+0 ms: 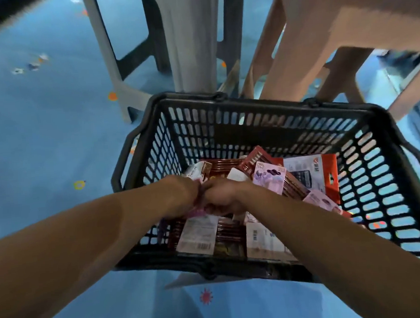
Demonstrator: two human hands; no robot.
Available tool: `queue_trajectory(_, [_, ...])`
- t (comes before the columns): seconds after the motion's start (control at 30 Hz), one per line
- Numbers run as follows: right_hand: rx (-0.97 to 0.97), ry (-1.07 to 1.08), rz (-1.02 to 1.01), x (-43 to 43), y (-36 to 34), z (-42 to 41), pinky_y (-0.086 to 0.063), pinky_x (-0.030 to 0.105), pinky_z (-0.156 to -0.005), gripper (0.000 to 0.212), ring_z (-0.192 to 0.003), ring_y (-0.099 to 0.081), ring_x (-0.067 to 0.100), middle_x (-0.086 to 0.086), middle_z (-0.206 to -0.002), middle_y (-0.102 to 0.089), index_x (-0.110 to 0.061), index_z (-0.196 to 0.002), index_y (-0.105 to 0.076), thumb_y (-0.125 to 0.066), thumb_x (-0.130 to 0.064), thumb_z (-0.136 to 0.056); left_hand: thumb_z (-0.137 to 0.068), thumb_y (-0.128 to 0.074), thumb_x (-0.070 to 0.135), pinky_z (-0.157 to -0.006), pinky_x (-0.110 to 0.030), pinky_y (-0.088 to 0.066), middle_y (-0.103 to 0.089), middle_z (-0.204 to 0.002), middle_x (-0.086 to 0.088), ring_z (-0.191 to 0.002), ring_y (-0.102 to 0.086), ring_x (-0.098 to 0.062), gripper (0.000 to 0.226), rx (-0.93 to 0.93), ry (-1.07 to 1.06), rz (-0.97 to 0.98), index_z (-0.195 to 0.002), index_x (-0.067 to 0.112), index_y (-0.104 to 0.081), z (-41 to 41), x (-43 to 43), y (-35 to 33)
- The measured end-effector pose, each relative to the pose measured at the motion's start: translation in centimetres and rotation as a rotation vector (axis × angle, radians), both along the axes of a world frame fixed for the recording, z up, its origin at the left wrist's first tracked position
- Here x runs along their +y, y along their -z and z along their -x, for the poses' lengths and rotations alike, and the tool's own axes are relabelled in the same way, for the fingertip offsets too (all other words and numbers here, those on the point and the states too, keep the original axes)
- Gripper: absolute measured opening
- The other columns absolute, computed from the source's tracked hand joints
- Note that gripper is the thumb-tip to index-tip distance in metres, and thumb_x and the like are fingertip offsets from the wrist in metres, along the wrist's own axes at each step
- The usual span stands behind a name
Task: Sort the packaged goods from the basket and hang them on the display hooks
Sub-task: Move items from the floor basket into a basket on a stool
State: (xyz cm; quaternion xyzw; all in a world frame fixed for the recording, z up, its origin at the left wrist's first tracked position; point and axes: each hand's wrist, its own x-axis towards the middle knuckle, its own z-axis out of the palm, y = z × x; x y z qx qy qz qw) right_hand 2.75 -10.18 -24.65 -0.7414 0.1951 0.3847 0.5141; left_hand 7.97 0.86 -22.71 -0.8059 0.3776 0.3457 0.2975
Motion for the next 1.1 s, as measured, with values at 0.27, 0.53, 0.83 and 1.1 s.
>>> queue_trajectory(0.27, [-0.197, 0.141, 0.063, 0.5, -3.0, -0.2, -0.032, 0.026, -0.047, 0.017, -0.068, -0.053, 0.022, 0.014, -0.083, -0.063, 0.0, -0.101, -0.068, -0.063, 0.003, -0.085, -0.086, -0.078, 0.029, -0.093, -0.031, -0.05, -0.056, -0.139, -0.005, -0.118, -0.06, -0.025, 0.085, -0.007, -0.132, 0.184, -0.155, 0.018, -0.03, -1.3, 0.2, -2.8])
queue_trajectory(0.53, [-0.284, 0.373, 0.019, -5.9, -7.0, 0.3, -0.052, 0.022, -0.049, 0.03, -0.083, -0.066, 0.02, 0.012, -0.108, -0.062, -0.014, -0.097, -0.06, -0.053, 0.014, -0.091, -0.09, -0.071, 0.02, -0.078, -0.027, -0.044, -0.057, -0.117, 0.001, -0.104, -0.056, -0.022, 0.041, 0.021, -0.291, 0.6, -0.124, 0.018, -0.048, -2.6, -1.1, -5.3])
queue_trajectory(0.83, [-0.27, 0.394, 0.067, -9.8, -9.1, 4.2, -0.052, 0.028, -0.053, 0.04, -0.084, -0.067, 0.018, 0.01, -0.104, -0.072, -0.019, -0.116, -0.061, -0.057, 0.012, -0.09, -0.087, -0.067, 0.004, -0.086, -0.025, -0.05, -0.057, -0.121, 0.001, -0.109, -0.055, -0.015, 0.035, 0.053, -0.405, 0.824, -0.12, 0.017, -0.067, -2.9, -0.7, -5.8])
queue_trajectory(1.1, [-0.321, 0.338, 0.213, -10.5, -8.9, 3.9, -0.038, 0.029, -0.062, 0.014, -0.086, -0.058, 0.019, 0.013, -0.102, -0.07, -0.013, -0.096, -0.069, -0.057, -0.018, -0.102, -0.095, -0.068, 0.006, -0.06, -0.036, -0.054, -0.072, -0.099, -0.021, -0.078, -0.07, -0.025, 0.015, 0.29, -0.708, 1.038, -0.1, 0.012, -0.056, -3.8, -0.3, -4.9])
